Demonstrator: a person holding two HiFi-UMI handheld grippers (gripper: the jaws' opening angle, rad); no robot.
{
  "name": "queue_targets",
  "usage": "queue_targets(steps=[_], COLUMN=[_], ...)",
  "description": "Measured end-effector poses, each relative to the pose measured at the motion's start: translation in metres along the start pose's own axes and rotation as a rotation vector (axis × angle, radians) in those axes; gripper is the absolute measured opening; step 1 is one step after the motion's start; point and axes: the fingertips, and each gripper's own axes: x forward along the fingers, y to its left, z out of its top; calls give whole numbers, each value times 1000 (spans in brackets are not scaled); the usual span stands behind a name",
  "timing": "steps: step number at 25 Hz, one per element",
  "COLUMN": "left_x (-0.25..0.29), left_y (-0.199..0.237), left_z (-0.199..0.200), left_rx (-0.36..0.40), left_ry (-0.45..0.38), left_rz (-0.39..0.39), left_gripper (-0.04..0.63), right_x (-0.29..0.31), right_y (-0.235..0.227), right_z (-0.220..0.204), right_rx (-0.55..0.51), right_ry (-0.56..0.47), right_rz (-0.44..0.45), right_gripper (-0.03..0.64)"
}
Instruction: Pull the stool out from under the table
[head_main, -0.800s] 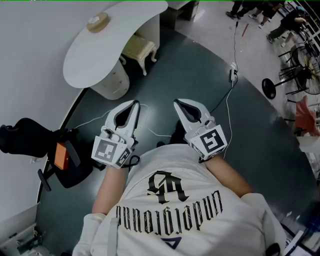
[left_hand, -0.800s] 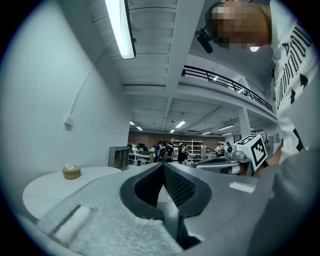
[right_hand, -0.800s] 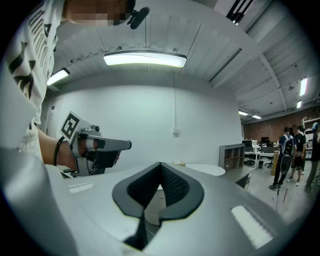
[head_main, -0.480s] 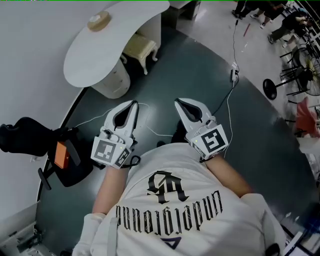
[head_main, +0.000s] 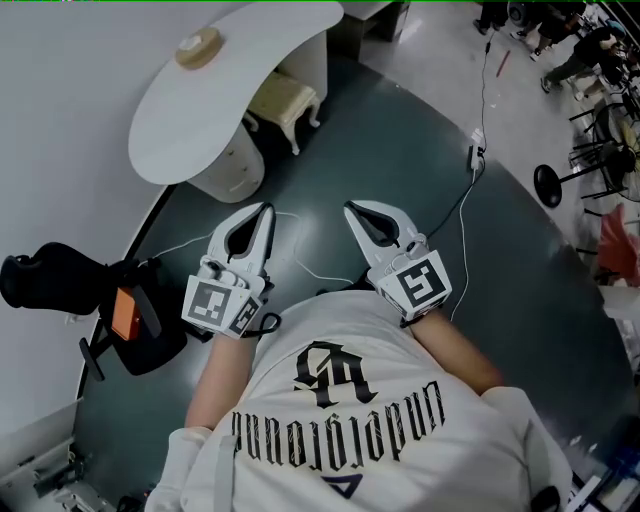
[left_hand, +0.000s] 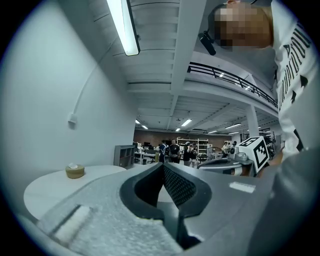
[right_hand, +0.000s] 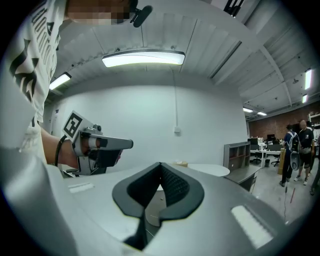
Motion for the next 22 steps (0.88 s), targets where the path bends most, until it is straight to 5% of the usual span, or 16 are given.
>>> queue_targets(steps=[22], left_x=[242], left_y=[-32], left_z=[-12], left_rx=[-28], left_ry=[33], left_rz=[132], left_gripper=[6], right_x=[-12], right_y=[-250], right_z=[-31], right_rx=[17], right_ry=[59], right_rz=[170], right_gripper=[2])
